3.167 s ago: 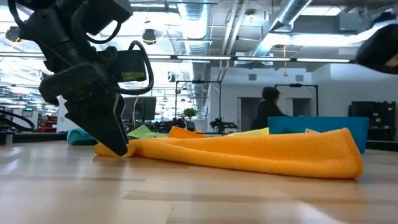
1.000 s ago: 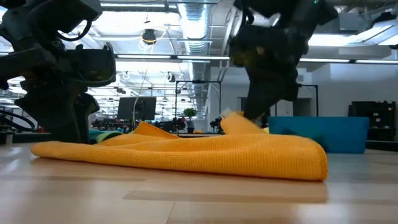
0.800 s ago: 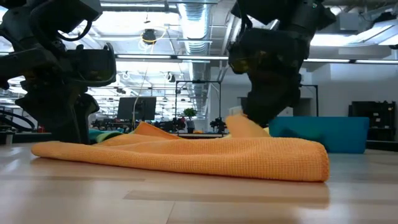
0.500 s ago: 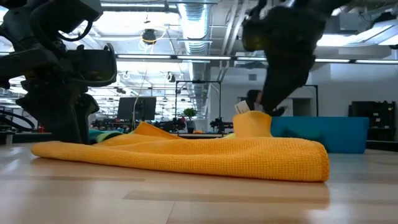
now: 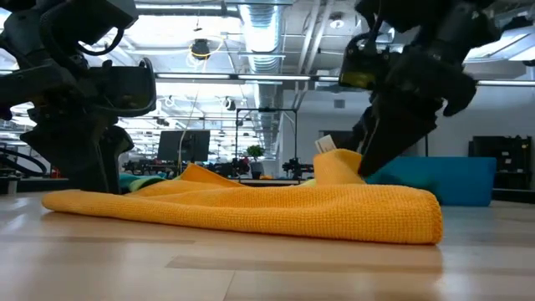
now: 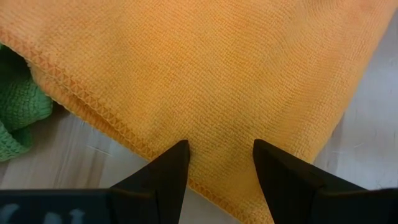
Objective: Fold microfiber towels
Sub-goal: Fold the orange microfiber cloth
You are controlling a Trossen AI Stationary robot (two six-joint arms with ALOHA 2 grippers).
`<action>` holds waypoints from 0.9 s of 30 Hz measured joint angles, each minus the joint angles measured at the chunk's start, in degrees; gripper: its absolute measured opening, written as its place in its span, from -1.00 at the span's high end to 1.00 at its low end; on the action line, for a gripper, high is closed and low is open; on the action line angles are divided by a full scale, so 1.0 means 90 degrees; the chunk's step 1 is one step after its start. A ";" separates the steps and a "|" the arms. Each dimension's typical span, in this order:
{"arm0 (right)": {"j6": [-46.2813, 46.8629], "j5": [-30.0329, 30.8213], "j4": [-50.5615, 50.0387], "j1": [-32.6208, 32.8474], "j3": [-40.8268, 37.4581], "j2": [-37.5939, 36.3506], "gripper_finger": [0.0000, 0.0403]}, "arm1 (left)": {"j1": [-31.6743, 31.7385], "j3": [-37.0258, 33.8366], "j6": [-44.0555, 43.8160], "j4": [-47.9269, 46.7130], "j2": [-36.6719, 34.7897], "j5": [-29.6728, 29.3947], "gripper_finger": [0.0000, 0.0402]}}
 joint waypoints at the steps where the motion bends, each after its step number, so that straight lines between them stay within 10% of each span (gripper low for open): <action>1: -0.0094 0.0002 0.0003 -0.0045 -0.0005 0.0067 0.04 | 0.0002 0.0000 0.0002 0.0000 -0.0002 0.0000 0.11; 12: -0.0603 -0.0907 0.0385 -0.0302 0.0171 0.0952 0.15 | 0.0001 0.0000 0.0085 -0.0012 -0.0002 -0.0005 0.11; 20: -0.0637 -0.1826 -0.0684 -0.0255 0.0600 0.0673 0.92 | 0.0000 0.0000 0.0087 -0.0019 -0.0002 -0.0119 0.11; 27: 0.0092 -0.2295 -0.1958 -0.0247 0.1369 0.0234 0.86 | 0.0000 0.0000 0.0080 -0.0010 -0.0002 -0.0129 0.11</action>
